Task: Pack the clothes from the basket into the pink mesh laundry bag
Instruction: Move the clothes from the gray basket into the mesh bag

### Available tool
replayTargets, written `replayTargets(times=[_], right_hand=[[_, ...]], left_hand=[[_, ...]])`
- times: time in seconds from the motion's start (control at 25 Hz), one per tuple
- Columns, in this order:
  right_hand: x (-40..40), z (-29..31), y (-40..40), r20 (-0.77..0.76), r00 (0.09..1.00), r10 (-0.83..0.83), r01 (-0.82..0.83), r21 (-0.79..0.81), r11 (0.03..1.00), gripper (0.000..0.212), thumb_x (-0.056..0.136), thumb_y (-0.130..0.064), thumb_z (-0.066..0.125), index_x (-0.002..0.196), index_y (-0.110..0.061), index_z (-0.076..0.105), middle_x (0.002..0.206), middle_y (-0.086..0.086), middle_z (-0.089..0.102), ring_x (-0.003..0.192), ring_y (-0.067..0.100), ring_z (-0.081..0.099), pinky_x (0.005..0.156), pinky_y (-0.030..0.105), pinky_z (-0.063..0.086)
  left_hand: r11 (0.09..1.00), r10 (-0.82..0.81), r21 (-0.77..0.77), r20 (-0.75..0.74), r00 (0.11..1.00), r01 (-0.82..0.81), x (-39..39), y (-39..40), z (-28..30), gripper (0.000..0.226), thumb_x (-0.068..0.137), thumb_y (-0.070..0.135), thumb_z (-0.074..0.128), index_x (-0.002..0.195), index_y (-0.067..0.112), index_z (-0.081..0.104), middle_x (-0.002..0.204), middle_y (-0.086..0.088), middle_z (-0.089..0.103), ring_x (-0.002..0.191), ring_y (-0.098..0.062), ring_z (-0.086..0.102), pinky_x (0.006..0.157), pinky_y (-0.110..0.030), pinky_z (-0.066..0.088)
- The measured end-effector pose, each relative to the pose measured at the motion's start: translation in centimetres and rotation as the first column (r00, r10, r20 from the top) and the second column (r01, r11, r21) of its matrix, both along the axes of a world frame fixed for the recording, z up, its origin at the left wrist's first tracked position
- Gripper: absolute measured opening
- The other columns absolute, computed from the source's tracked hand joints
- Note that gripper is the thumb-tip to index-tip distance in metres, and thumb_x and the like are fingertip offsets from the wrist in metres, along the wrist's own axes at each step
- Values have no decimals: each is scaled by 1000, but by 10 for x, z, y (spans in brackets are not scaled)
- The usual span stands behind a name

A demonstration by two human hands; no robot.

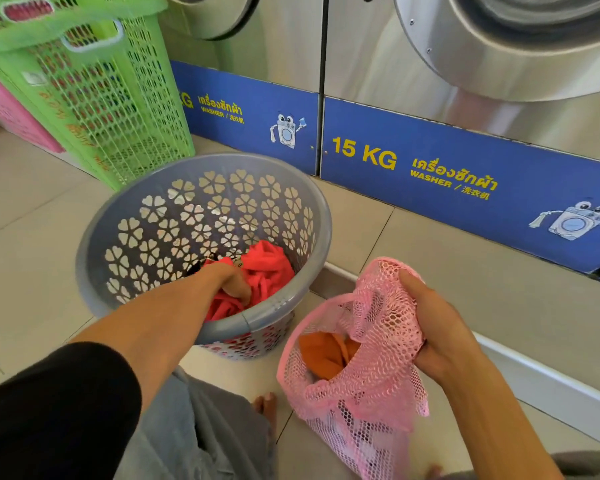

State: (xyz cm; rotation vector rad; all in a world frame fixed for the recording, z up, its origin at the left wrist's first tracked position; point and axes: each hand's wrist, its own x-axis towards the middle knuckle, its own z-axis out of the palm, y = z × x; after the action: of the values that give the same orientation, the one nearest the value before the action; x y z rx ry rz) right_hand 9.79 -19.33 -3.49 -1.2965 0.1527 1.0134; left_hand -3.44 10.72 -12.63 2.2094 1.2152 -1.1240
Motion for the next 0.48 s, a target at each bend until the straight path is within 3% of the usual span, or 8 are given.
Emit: replayTargets(times=[0.12,0.2,0.28,0.32,0.4,0.48], right_hand=[[-2,5,-4,-4,1000,-6,6,23,1000,30,100,-36,56,110,-9,68,91,17,79,89,35,73,82,48,58],[-2,9,-6,-30,999,-19,20,59,998,33,100,-35,57,116,-8,67,99,19,78,90,35,73,78,47,59],[-3,13,-8,-57,998,-24,29,79,996,36,100,-35,57,120,-7,65,109,21,76,95,36,72,77,47,59],[-4,15,-9,-64,998,-25,30,83,996,36,100,-35,57,119,-6,65,113,22,74,97,36,70,80,49,58],[-4,18,-13,-57,998,-25,30,82,996,36,100,-34,56,117,-5,66,119,24,71,95,36,69,84,49,57],[-5,22,-19,-46,998,-31,35,86,996,36,100,-34,57,119,-5,66,117,24,72,90,35,70,81,48,58]], left_hand=[[989,99,85,242,965,-122,-7,5,32,23,67,26,69,85,13,67,96,-10,70,84,-27,70,69,-33,59],[963,151,143,421,895,-230,-11,5,60,22,60,21,68,79,10,65,87,-10,67,72,-24,63,57,-26,49],[911,206,163,617,760,-379,-20,10,90,18,61,16,66,78,8,67,80,-10,67,70,-25,62,58,-28,49],[870,247,126,724,644,-476,-24,11,107,14,62,13,66,76,9,67,77,-9,67,68,-24,62,60,-29,50],[781,367,-134,889,274,-610,-36,13,143,11,61,9,65,73,11,65,69,-6,64,58,-21,58,56,-28,50],[681,517,-485,849,-108,-549,-48,10,173,10,63,7,60,71,14,59,55,-1,56,46,-17,49,46,-21,45]])
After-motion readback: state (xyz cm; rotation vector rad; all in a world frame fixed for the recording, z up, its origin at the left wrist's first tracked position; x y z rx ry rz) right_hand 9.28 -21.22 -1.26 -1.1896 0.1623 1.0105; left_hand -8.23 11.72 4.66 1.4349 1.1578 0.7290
